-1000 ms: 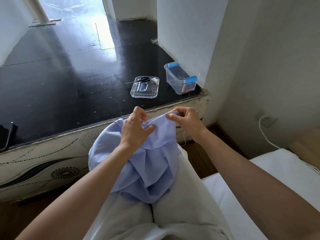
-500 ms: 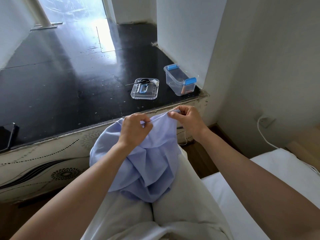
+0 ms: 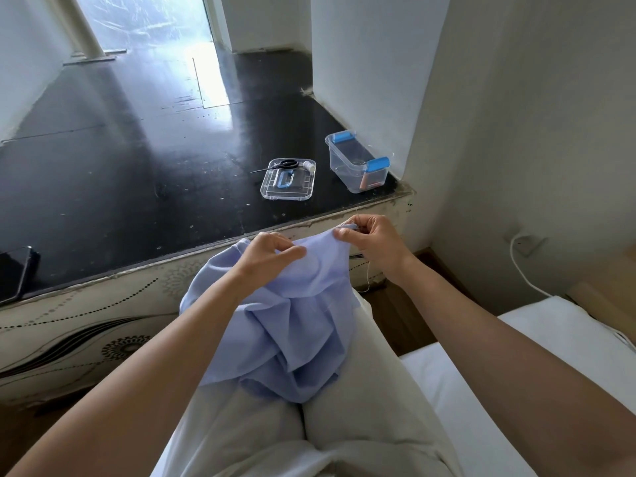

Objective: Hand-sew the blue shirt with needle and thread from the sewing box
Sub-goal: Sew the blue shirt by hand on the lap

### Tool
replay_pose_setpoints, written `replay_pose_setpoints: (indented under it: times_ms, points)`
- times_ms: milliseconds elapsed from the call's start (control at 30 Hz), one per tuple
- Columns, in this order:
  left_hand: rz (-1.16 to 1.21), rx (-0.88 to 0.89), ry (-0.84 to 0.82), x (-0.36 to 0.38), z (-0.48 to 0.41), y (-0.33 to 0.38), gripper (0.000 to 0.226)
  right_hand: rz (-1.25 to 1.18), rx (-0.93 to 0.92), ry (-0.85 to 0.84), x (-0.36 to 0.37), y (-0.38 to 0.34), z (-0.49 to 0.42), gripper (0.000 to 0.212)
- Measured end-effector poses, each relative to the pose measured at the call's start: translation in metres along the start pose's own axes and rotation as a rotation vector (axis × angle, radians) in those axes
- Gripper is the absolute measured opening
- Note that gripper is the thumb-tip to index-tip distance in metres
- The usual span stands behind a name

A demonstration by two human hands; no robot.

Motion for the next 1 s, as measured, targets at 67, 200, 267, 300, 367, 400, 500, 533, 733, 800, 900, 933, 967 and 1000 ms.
replay_pose_setpoints:
  times_ms: [67, 200, 267, 300, 367, 400, 500, 533, 733, 800, 900, 933, 967, 1000]
  points:
    - [0.007, 0.017, 0.053, -0.002, -0.001, -0.001, 0.033, -0.003, 0.005, -0.004, 0.001, -0.001, 0.000, 0.011]
    - [-0.045, 0.132, 0.266, -0.010, -0.002, 0.004, 0.012, -0.007, -0.022, 0.026, 0.003, -0.005, -0.001, 0.014]
    - [-0.009, 0.175, 0.305, -0.012, -0.001, 0.008, 0.007, -0.013, -0.036, 0.051, 0.003, -0.005, -0.003, 0.014]
    - [0.018, 0.176, 0.307, -0.013, -0.002, 0.007, 0.007, -0.016, -0.037, 0.059, 0.003, -0.005, -0.003, 0.014]
    - [0.074, 0.147, 0.303, -0.012, -0.003, 0.003, 0.005, -0.021, -0.033, 0.062, 0.004, -0.004, -0.003, 0.013]
    - [0.091, 0.131, 0.317, -0.012, -0.003, 0.000, 0.003, -0.027, -0.030, 0.062, 0.005, -0.003, -0.002, 0.013]
    - [0.120, 0.117, 0.378, -0.010, -0.002, -0.003, 0.003, -0.051, -0.004, 0.070, 0.007, 0.000, -0.001, 0.012]
    - [0.130, 0.121, 0.386, -0.009, -0.001, -0.003, 0.007, -0.058, 0.007, 0.075, 0.007, 0.001, 0.000, 0.011]
    - [0.158, 0.162, 0.367, -0.008, -0.001, -0.003, 0.019, -0.093, 0.037, 0.080, 0.007, 0.000, 0.003, 0.014]
    - [0.160, 0.185, 0.299, -0.007, 0.000, -0.001, 0.024, -0.101, 0.044, 0.079, 0.007, -0.001, 0.004, 0.018]
    - [0.111, 0.211, 0.263, -0.005, 0.000, -0.001, 0.016, -0.101, 0.052, 0.074, 0.007, -0.001, 0.004, 0.023]
    - [0.099, 0.203, 0.271, -0.005, -0.001, -0.002, 0.012, -0.105, 0.053, 0.071, 0.007, -0.001, 0.004, 0.024]
    - [0.096, 0.188, 0.285, -0.006, -0.002, -0.003, 0.008, -0.109, 0.053, 0.068, 0.007, -0.001, 0.004, 0.024]
    - [0.102, 0.174, 0.299, -0.006, -0.002, -0.003, 0.005, -0.114, 0.053, 0.063, 0.007, -0.001, 0.005, 0.024]
Point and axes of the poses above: each hand's wrist, its own z-axis away from the middle knuckle, its own x-axis out of the palm, y = z × x, the point moved 3 cm from there along -z, towards the middle knuckle, and after that the axes turned 2 degrees about y, right-handed, at the moved point
